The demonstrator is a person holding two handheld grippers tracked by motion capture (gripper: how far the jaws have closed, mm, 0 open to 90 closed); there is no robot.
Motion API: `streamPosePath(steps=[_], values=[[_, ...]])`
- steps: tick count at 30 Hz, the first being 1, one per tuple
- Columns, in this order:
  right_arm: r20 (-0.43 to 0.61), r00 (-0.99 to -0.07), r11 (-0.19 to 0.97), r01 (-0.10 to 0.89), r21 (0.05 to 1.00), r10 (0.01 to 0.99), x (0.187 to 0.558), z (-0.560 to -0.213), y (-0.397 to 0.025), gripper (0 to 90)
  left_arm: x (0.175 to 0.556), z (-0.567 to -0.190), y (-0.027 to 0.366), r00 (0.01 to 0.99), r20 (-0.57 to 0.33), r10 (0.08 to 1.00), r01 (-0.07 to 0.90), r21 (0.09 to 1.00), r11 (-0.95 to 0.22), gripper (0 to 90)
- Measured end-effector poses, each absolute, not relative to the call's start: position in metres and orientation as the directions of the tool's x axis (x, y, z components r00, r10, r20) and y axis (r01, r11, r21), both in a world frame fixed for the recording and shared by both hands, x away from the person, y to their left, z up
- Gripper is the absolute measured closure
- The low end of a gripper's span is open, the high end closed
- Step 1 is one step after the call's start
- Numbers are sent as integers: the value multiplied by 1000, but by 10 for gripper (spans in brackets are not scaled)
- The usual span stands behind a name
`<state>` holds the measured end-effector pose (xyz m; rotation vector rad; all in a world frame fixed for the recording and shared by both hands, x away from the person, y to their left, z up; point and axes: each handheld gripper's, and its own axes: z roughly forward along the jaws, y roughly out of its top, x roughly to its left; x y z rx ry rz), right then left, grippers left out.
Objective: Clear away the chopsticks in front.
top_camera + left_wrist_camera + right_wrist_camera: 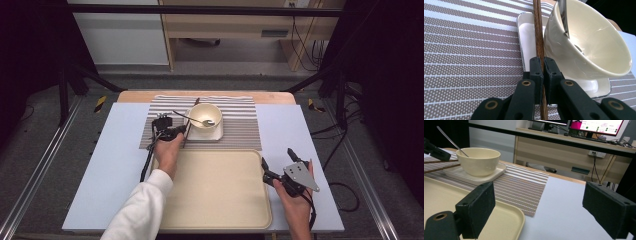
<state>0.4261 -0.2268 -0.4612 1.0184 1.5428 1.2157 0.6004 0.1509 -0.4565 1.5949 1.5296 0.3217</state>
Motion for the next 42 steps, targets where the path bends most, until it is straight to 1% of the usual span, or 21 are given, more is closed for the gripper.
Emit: streamPosePath(steps=[9,19,26,37,42], values=[[-155,-260,180,73,981,953,427,-461,-227,111,595,-452,154,236,-338,911,646,755,113,860],[-157,-262,182,73,981,952,426,-461,-227,111,590,-449,164,216,-333,918,625,769,132,860],[-158,-263,183,74,980,952,427,-462,-227,111,581,-441,176,210,-305,929,595,794,126,860],[-159,-262,185,76,980,952,426,-462,-226,111,569,-437,192,198,-331,922,584,796,160,860],[-158,-263,184,77,980,952,426,-462,-226,111,557,-433,196,203,-315,927,566,811,151,860]])
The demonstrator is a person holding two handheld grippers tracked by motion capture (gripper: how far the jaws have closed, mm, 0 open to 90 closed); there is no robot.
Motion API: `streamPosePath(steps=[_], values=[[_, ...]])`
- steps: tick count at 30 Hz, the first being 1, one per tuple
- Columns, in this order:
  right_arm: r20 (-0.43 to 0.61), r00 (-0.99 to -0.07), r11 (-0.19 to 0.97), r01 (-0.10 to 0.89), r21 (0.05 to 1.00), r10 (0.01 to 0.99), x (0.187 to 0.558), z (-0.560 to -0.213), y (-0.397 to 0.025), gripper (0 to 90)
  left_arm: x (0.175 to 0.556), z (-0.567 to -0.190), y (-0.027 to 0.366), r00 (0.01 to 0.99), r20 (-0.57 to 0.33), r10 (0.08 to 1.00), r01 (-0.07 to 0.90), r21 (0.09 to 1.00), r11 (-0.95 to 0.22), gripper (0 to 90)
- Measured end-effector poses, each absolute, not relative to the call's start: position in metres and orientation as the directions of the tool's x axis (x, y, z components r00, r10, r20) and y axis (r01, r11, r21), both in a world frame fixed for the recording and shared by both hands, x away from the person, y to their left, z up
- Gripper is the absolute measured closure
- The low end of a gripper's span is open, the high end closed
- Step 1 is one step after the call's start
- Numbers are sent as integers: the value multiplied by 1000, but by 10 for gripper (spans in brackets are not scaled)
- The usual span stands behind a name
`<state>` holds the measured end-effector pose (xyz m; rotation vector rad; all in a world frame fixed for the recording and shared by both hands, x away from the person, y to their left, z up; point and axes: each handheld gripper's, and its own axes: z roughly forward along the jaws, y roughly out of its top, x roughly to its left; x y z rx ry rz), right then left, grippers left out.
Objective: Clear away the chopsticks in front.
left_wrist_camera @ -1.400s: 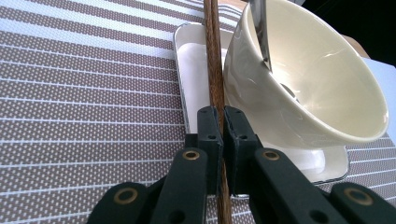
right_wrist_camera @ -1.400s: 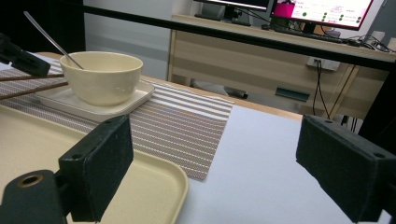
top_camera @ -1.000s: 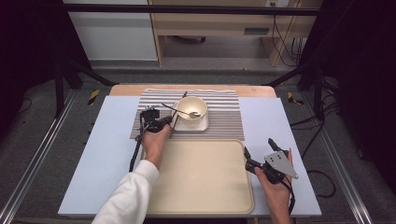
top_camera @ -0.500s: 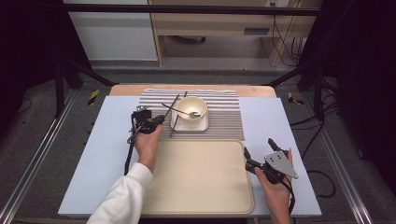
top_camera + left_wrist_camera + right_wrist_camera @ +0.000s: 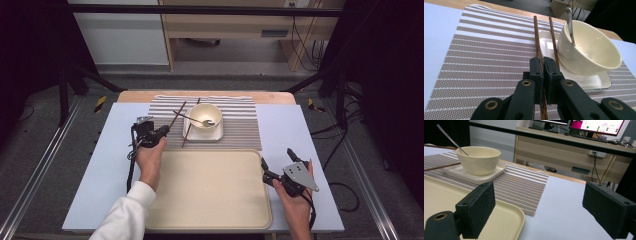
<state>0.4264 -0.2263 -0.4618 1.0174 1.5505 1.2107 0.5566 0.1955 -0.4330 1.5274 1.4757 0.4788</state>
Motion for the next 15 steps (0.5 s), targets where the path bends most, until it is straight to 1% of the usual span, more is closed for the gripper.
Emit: streamPosePath(steps=[11,15], values=[[-152,-260,177,75,981,954,426,-461,-227,111,525,-427,208,194,-323,926,545,821,172,860],[-152,-259,176,73,982,954,426,-461,-228,111,515,-425,210,194,-306,932,534,830,161,860]])
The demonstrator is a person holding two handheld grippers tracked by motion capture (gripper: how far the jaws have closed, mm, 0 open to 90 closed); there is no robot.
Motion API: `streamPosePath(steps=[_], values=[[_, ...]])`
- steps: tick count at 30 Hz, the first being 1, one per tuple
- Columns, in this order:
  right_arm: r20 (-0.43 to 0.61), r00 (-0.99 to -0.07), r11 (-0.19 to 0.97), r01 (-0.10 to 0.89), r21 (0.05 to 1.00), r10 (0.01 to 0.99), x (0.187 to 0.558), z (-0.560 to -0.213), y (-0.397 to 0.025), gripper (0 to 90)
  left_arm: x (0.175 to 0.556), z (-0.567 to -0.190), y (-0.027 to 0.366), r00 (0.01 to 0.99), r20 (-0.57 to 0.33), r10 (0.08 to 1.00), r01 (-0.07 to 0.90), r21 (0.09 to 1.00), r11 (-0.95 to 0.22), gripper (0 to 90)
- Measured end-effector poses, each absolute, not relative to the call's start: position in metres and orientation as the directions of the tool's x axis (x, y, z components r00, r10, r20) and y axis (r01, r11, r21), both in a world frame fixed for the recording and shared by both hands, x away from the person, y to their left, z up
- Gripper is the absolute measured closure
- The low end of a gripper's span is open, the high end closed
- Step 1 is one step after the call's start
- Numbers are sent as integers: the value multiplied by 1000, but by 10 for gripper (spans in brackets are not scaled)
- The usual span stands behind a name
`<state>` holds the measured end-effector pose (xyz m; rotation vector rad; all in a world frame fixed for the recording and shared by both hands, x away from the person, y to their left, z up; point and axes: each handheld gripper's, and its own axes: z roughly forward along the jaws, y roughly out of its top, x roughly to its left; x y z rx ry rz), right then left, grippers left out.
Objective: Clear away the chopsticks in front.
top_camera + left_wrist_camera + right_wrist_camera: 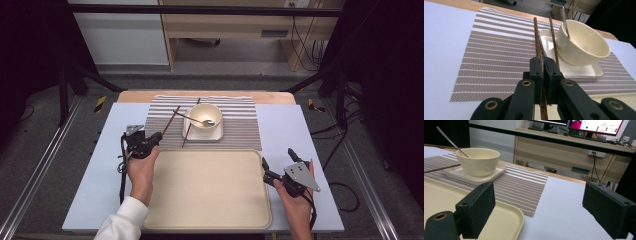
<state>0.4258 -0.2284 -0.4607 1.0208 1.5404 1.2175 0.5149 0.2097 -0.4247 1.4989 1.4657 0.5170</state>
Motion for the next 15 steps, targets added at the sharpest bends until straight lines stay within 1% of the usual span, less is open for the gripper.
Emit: streamPosePath(steps=[3,8,9,11,12,15], values=[[-147,-259,172,74,982,955,426,-461,-229,111,505,-425,210,190,-257,948,517,846,126,860],[-145,-259,169,74,983,955,425,-460,-230,110,486,-434,213,176,-283,943,520,840,155,860],[-142,-258,166,75,983,956,425,-460,-230,110,482,-436,214,172,-281,944,519,841,155,860],[-142,-259,166,76,983,956,425,-460,-230,110,474,-437,214,173,-241,955,508,852,123,859],[-143,-260,168,75,983,955,425,-460,-230,111,470,-438,214,172,-240,955,503,855,124,860],[-143,-261,168,76,983,955,425,-460,-230,110,462,-439,216,168,-278,946,503,849,160,859]])
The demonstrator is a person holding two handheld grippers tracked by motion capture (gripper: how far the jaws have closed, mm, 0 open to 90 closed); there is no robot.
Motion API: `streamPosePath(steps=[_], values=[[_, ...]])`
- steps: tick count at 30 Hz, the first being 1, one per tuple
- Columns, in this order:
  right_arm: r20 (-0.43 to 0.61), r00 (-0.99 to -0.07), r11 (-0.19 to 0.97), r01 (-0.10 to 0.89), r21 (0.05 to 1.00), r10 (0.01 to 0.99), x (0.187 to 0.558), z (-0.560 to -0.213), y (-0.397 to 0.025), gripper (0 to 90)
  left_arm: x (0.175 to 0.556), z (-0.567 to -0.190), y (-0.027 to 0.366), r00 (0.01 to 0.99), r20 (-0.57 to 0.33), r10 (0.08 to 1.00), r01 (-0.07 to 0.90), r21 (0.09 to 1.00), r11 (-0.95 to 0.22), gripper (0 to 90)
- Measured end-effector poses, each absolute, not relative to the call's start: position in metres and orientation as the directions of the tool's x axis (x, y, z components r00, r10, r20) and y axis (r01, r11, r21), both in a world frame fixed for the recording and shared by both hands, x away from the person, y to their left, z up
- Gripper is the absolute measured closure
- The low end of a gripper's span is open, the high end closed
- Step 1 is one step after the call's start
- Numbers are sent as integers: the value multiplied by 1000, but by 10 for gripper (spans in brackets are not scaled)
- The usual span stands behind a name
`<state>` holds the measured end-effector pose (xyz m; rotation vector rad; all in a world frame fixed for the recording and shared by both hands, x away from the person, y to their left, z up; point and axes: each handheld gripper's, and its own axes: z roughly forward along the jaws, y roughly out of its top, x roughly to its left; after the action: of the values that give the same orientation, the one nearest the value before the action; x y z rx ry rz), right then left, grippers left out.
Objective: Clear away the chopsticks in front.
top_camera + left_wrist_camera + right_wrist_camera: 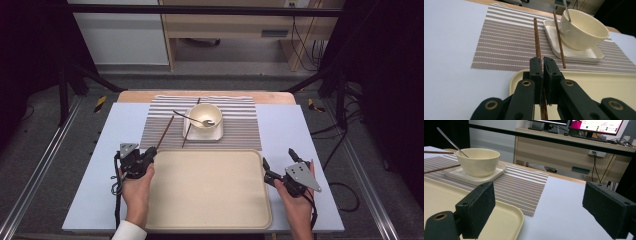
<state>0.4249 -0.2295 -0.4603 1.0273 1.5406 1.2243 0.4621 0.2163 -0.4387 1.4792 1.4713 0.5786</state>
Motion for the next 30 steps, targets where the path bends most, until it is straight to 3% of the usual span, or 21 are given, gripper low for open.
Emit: streamPosePath(steps=[30], values=[[-151,-250,178,89,980,957,425,-461,-233,109,389,-444,208,165,-235,958,420,895,147,859]])
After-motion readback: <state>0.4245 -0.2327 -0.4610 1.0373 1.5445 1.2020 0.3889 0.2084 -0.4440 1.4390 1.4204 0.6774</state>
